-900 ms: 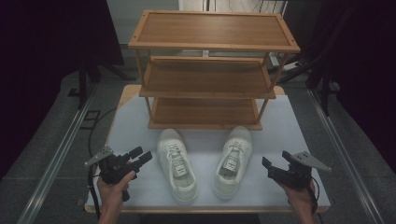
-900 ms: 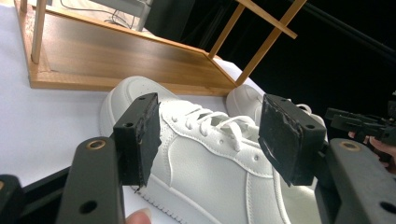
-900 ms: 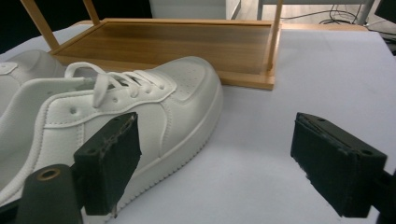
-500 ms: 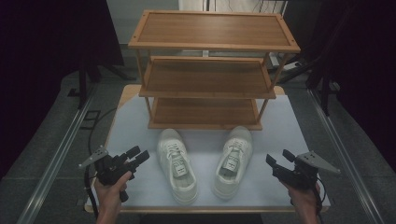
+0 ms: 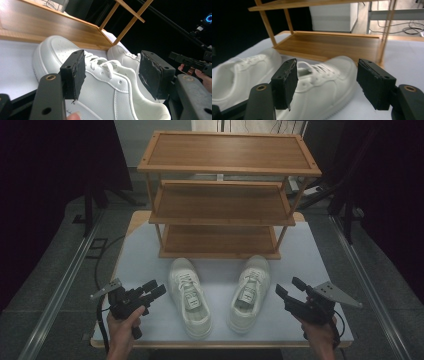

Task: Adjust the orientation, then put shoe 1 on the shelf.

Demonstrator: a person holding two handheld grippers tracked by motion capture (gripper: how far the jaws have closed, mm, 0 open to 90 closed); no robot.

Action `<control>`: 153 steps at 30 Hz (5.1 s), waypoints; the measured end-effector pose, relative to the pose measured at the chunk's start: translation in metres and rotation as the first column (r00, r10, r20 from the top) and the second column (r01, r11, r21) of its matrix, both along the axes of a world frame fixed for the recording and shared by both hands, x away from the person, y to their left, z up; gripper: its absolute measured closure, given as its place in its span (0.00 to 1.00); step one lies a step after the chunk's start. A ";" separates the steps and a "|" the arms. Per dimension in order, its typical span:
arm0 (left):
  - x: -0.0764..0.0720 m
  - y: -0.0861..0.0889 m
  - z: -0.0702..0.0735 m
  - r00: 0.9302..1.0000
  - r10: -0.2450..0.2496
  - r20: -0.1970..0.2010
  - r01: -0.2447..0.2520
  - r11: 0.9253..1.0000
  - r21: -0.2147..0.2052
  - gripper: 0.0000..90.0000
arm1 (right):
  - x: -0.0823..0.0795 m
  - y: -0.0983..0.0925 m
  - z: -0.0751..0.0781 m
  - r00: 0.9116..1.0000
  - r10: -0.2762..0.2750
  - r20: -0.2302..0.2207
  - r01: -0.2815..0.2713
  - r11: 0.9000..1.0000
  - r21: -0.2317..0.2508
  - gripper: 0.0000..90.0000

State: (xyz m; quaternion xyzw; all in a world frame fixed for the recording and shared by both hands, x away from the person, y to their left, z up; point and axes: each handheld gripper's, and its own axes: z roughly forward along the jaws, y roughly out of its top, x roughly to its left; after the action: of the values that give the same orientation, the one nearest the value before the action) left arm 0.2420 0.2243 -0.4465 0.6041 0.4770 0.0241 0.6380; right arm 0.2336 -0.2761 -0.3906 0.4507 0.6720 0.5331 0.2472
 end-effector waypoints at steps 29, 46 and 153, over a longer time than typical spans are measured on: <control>-0.011 -0.002 0.014 0.998 -0.033 0.044 0.035 0.998 -0.046 0.41 | -0.028 0.114 -0.013 0.928 0.365 -0.073 -0.371 0.924 -0.098 0.98; -0.010 -0.008 0.011 0.999 -0.041 0.030 0.043 0.998 -0.038 0.41 | -0.035 0.165 -0.052 0.899 0.403 -0.171 -0.433 0.875 -0.215 0.99; 0.002 -0.017 -0.002 0.996 -0.024 0.086 0.010 0.987 0.162 0.89 | -0.059 0.125 -0.022 0.930 0.367 0.036 -0.363 0.928 -0.080 0.68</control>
State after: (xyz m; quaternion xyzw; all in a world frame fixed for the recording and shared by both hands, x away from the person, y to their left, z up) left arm 0.2443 0.2073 -0.4483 0.6562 0.4400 0.0838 0.6073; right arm 0.1743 -0.1515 -0.4130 0.2951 0.7563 0.5564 0.1769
